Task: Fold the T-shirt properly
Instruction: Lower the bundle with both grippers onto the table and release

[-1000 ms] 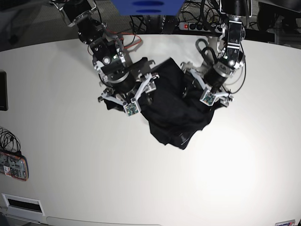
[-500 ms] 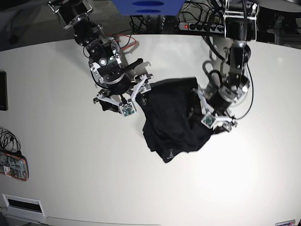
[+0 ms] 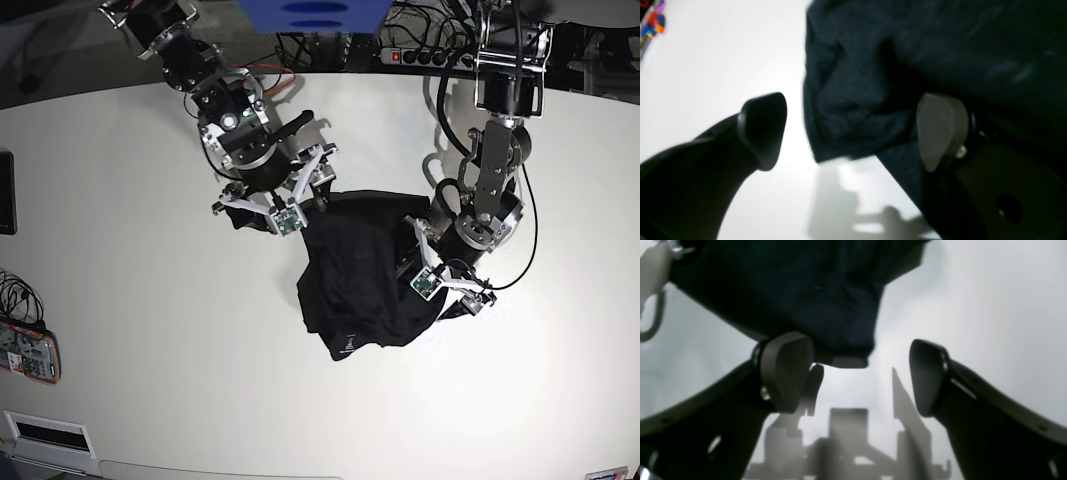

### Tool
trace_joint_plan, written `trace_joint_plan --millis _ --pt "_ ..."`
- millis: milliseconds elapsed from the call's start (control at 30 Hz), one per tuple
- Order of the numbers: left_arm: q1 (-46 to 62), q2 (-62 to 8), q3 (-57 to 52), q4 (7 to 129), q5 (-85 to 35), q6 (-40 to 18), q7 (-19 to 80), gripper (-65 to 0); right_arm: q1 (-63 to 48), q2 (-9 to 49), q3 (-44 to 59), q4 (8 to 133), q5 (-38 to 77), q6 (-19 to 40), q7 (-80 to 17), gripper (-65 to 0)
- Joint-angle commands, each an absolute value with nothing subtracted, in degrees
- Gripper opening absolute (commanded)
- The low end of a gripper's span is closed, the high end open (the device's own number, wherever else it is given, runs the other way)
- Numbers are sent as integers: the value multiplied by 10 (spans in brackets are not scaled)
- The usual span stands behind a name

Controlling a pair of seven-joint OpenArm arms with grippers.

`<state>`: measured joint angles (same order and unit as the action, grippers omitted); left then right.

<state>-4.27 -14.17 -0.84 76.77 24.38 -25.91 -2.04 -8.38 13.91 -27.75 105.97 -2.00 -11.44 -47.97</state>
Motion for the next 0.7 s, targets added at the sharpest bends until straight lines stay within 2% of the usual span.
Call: trace_joint_plan --millis 0,133,200,367,500,667 --pt "-40 -145 -22 809 234 -253 -41 -70 -77 145 -276 1080 -36 -119 -464 -184" --pt "19 -145 -59 907 234 -252 -67 -70 -77 145 -276 1093 -151 -119 -462 -184" --pt "52 -144 -87 938 234 -250 -130 -70 -77 145 -276 1096 -238 -119 -462 -184" --pt "120 -140 -170 955 231 -175 -312 -70 -80 144 -279 1107 -418 -121 -419 -184" --pt "177 -130 -224 953 229 -123 -424 -70 -138 144 -262 1110 -465 -122 -359 -184" --pt "216 -128 -268 909 209 -95 -502 -70 -179 144 -198 1111 -428 -124 -264 -184"
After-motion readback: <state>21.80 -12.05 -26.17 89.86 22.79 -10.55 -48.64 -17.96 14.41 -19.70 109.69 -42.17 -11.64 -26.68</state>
